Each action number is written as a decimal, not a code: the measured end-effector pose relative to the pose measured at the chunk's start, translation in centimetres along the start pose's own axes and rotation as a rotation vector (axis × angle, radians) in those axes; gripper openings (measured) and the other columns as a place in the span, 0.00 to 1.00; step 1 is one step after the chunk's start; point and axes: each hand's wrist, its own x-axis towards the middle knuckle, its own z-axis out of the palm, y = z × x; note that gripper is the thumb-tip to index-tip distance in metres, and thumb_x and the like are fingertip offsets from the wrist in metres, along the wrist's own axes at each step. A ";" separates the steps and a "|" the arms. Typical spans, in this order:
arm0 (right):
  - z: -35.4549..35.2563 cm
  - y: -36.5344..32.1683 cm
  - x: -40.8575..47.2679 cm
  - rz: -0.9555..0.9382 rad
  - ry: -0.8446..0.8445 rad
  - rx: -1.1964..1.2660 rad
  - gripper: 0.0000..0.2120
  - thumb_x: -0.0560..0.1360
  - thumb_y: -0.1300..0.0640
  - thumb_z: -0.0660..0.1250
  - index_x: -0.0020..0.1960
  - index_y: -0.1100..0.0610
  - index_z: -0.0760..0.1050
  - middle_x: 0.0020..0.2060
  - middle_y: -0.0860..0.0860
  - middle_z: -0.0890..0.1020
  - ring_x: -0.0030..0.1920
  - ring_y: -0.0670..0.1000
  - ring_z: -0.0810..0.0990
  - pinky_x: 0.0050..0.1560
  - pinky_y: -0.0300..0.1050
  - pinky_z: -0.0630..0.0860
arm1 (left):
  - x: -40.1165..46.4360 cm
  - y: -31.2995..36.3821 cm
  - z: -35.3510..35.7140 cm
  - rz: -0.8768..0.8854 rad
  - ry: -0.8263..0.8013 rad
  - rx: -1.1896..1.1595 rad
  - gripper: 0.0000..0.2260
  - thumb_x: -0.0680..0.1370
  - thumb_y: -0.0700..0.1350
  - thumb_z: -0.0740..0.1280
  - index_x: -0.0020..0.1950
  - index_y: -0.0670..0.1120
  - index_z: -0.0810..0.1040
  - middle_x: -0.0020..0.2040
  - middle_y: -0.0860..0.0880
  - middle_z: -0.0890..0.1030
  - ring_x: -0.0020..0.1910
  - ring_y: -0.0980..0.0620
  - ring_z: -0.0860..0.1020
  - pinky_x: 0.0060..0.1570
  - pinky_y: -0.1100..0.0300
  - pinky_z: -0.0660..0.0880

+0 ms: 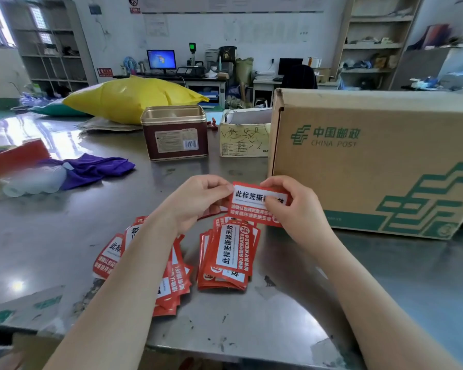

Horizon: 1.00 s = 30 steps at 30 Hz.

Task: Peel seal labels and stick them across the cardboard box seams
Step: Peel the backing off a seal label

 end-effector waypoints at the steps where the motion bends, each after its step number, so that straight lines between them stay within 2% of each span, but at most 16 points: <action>1: -0.1 0.1 0.0 -0.010 0.023 -0.018 0.07 0.75 0.61 0.65 0.51 0.52 0.74 0.45 0.46 0.79 0.42 0.44 0.80 0.33 0.33 0.77 | 0.0 -0.1 -0.1 0.001 -0.004 0.003 0.08 0.78 0.43 0.65 0.51 0.40 0.79 0.43 0.46 0.84 0.40 0.55 0.82 0.37 0.65 0.75; 6: -0.3 0.3 -0.1 -0.039 0.069 -0.080 0.06 0.74 0.62 0.64 0.48 0.53 0.75 0.46 0.47 0.79 0.43 0.44 0.80 0.34 0.33 0.78 | -0.3 0.0 -0.4 -0.001 -0.023 0.098 0.06 0.76 0.42 0.67 0.50 0.41 0.81 0.42 0.46 0.84 0.36 0.56 0.78 0.39 0.63 0.74; 13: -0.3 0.4 0.0 -0.024 0.049 -0.072 0.06 0.74 0.61 0.64 0.49 0.53 0.75 0.46 0.47 0.78 0.43 0.44 0.80 0.33 0.33 0.78 | -0.5 0.2 -0.4 -0.003 -0.048 0.113 0.06 0.76 0.41 0.67 0.49 0.41 0.81 0.41 0.46 0.84 0.39 0.54 0.79 0.42 0.61 0.75; 17: -0.3 0.3 0.0 -0.045 0.038 -0.100 0.07 0.74 0.62 0.64 0.49 0.51 0.74 0.47 0.46 0.77 0.45 0.45 0.80 0.36 0.35 0.79 | -0.4 0.2 -0.3 0.000 -0.068 0.095 0.05 0.77 0.40 0.66 0.47 0.40 0.81 0.41 0.46 0.84 0.39 0.54 0.79 0.43 0.60 0.76; 21: 0.1 0.0 -0.3 -0.173 0.007 -0.204 0.12 0.75 0.60 0.66 0.56 0.50 0.72 0.53 0.45 0.75 0.53 0.44 0.76 0.48 0.37 0.79 | -0.6 0.5 -0.5 0.032 0.051 -0.038 0.06 0.77 0.40 0.65 0.45 0.38 0.79 0.40 0.44 0.84 0.40 0.52 0.80 0.42 0.62 0.77; 24: 0.6 -0.1 -0.5 -0.275 0.015 -0.301 0.17 0.75 0.57 0.66 0.63 0.52 0.70 0.64 0.46 0.70 0.61 0.41 0.68 0.56 0.31 0.71 | -0.6 0.6 -0.7 0.038 0.229 -0.272 0.07 0.77 0.40 0.65 0.41 0.40 0.78 0.38 0.44 0.85 0.39 0.53 0.81 0.39 0.64 0.77; 25: 0.8 -0.2 -0.5 -0.308 0.037 -0.318 0.18 0.75 0.56 0.66 0.64 0.52 0.70 0.66 0.46 0.68 0.63 0.42 0.67 0.58 0.32 0.69 | -0.5 0.6 -0.8 0.033 0.295 -0.349 0.07 0.77 0.40 0.65 0.41 0.40 0.78 0.38 0.44 0.85 0.38 0.53 0.81 0.37 0.66 0.78; 27: 0.8 -0.4 -0.6 -0.360 0.100 -0.325 0.17 0.74 0.56 0.67 0.63 0.53 0.72 0.66 0.47 0.70 0.65 0.44 0.68 0.62 0.40 0.70 | -0.5 0.6 -1.0 0.034 0.385 -0.465 0.07 0.77 0.39 0.65 0.41 0.39 0.78 0.37 0.44 0.84 0.36 0.54 0.80 0.32 0.69 0.77; 30: 1.0 -1.0 -0.9 -0.325 0.060 -0.278 0.18 0.74 0.53 0.66 0.63 0.54 0.72 0.62 0.48 0.75 0.62 0.46 0.73 0.61 0.49 0.75 | -0.5 0.8 -0.7 0.074 0.320 -0.455 0.06 0.77 0.38 0.65 0.41 0.39 0.79 0.39 0.44 0.85 0.38 0.53 0.82 0.37 0.67 0.79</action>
